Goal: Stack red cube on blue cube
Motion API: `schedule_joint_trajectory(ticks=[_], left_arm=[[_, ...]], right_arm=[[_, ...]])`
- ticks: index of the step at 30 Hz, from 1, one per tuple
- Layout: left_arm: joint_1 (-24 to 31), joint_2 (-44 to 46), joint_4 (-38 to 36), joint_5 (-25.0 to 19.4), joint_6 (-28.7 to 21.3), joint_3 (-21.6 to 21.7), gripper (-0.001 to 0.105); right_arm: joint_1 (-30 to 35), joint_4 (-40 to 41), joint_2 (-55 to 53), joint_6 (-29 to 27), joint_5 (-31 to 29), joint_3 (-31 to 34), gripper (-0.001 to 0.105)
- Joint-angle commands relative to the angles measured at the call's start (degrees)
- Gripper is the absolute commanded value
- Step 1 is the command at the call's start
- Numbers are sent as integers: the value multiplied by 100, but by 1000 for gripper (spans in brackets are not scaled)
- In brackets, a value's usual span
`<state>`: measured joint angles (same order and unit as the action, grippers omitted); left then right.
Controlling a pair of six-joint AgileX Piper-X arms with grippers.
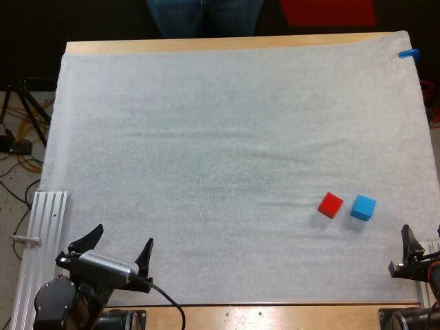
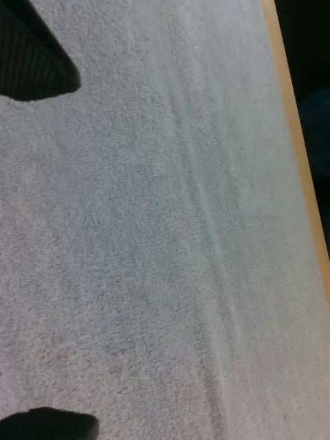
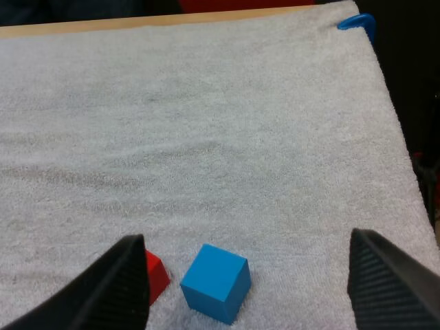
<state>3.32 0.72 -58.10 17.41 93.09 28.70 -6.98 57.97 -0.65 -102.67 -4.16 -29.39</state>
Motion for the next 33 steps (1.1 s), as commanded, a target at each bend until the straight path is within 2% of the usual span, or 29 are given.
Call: schedule_joint_trajectory(ticks=[1, 23, 27, 33], left_arm=[[4, 797, 99, 38, 92, 23, 87], [-46, 714, 142, 61, 108, 53, 87], [-295, 420, 142, 153, 182, 245, 87], [-1005, -368, 142, 169, 182, 773, 87]], right_arm=[[16, -28, -223, 10, 8, -11, 61], [16, -28, -106, -2, 28, -39, 61], [16, -14, 190, -2, 52, -268, 61], [16, 106, 895, -213, 69, -856, 61]])
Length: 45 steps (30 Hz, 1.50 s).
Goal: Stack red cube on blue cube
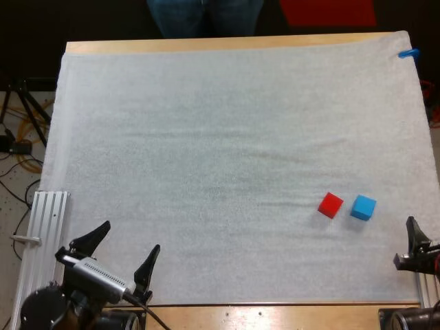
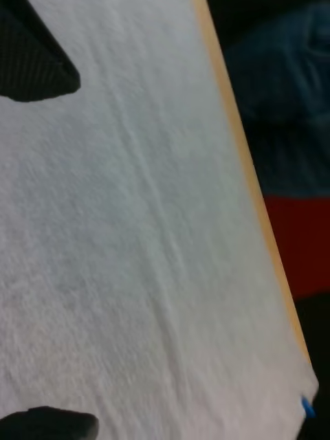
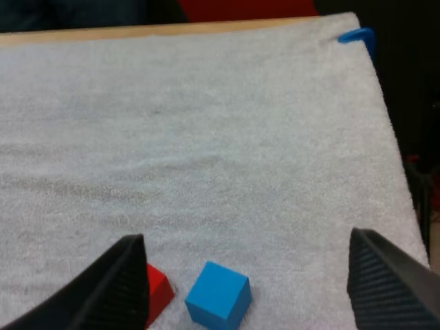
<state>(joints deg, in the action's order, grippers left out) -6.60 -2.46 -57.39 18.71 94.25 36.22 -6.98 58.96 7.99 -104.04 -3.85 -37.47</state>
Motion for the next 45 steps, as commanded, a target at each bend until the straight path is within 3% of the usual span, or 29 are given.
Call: schedule_joint_trajectory(ticks=[1, 13, 22, 29, 36, 45], left_arm=[[-150, -200, 71, 51, 66, 114, 87], [-1896, -1591, 71, 468, 66, 948, 87], [-3109, -1876, 67, 511, 66, 1013, 87], [-3188, -1898, 72, 511, 66, 1013, 87], [-3188, -1898, 72, 511, 66, 1013, 87], [-3188, -1898, 72, 511, 66, 1013, 87]], right_arm=[[16, 23, 187, -144, 117, -170, 61], [16, 631, 1552, -323, 886, -1411, 61], [-19, 1035, 2188, -495, 1612, -1985, 61], [-362, 1035, 2902, -679, 1599, -2397, 61], [-1145, 1035, 3969, -1035, 1169, -2740, 78], [-1679, 1035, 5517, -1902, 746, -2738, 78]])
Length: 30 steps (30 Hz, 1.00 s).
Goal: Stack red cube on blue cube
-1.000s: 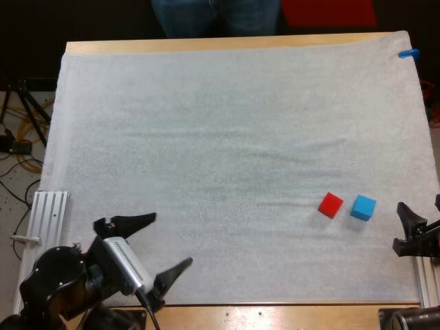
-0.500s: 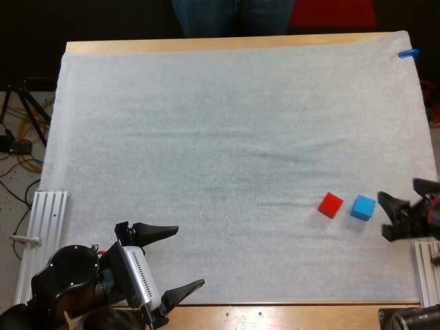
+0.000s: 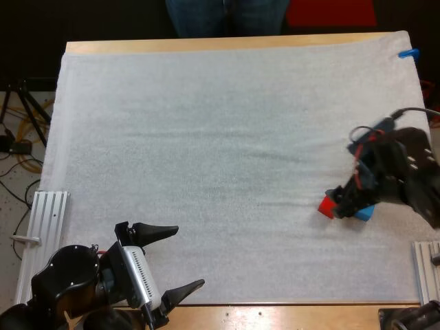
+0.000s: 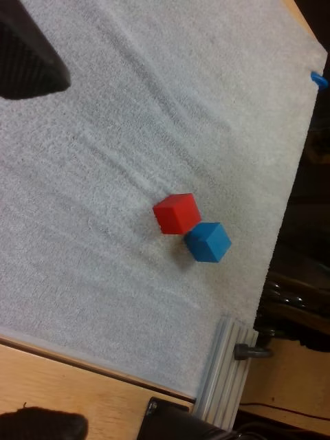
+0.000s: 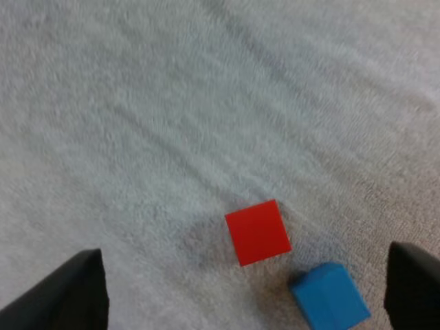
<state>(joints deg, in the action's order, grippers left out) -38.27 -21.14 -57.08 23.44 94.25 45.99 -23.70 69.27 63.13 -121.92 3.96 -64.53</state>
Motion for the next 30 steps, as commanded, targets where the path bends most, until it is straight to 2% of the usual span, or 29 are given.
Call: schedule_joint_trajectory(ticks=[1, 9, 22, 30], left_arm=[[-20, -30, 40, 38, 66, 36, 87], [-20, -30, -138, 38, 66, 36, 87], [-20, -30, -220, 38, 66, 36, 87], [-20, -30, -220, 38, 66, 36, 87]], right_arm=[[8, 4, 175, -200, -33, -33, 78], [17, -73, 1352, -676, -221, -33, 78], [17, -367, 2988, -591, -247, 0, 78], [17, -392, 3474, -517, -285, 0, 78]])
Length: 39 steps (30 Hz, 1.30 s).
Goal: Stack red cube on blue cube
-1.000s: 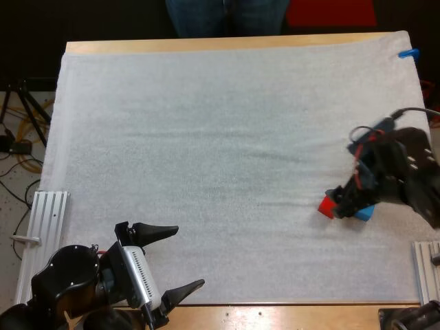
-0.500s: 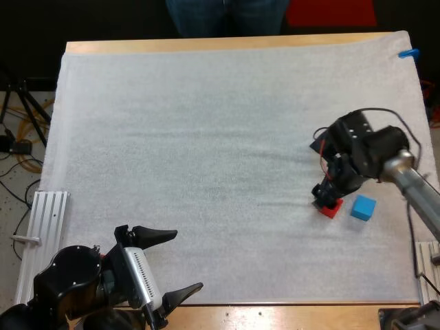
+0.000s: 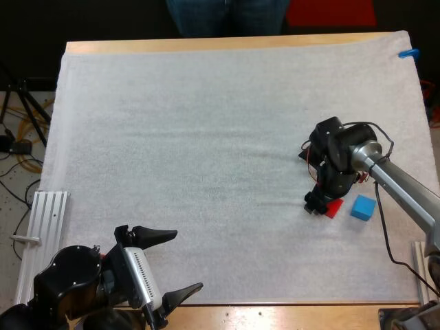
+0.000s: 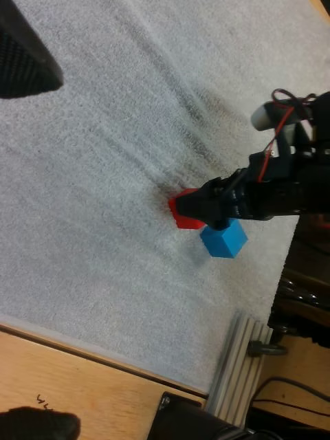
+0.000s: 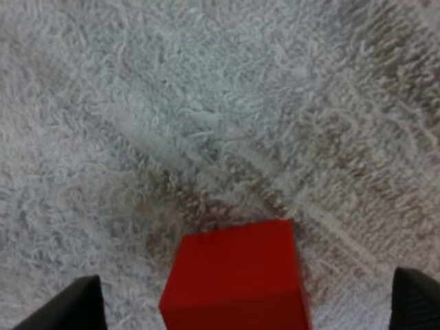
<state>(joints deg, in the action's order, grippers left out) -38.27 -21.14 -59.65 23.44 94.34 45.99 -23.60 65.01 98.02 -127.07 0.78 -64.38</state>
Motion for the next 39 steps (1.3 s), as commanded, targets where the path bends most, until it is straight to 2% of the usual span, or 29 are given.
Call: schedule_joint_trajectory(ticks=[1, 8, 11, 13, 16, 19, 23, 35, 39], left_arm=[[-20, -30, 37, 38, 57, 36, 87], [-20, -30, 37, 38, 57, 36, 87], [-20, -30, 37, 38, 57, 36, 87], [-20, -30, 37, 38, 57, 36, 87], [-20, -30, 37, 38, 57, 36, 87], [-20, -30, 37, 38, 57, 36, 87], [-20, -30, 37, 38, 57, 36, 87], [-20, -30, 37, 38, 57, 36, 87], [-20, -30, 37, 38, 57, 36, 87]], right_arm=[[7, 42, 28, -2, 32, -15, 78], [7, 68, 263, 70, 32, -15, 77], [7, 66, 339, 121, 32, -15, 62], [7, 66, 368, 149, 32, -15, 47], [7, 66, 367, 236, 32, -15, 33], [7, 123, 344, 313, 32, -15, 27], [7, 151, 133, 392, 32, -15, 27], [36, 554, -1263, 814, -782, -15, 27], [364, 841, -1430, 1035, -802, -15, 27]])
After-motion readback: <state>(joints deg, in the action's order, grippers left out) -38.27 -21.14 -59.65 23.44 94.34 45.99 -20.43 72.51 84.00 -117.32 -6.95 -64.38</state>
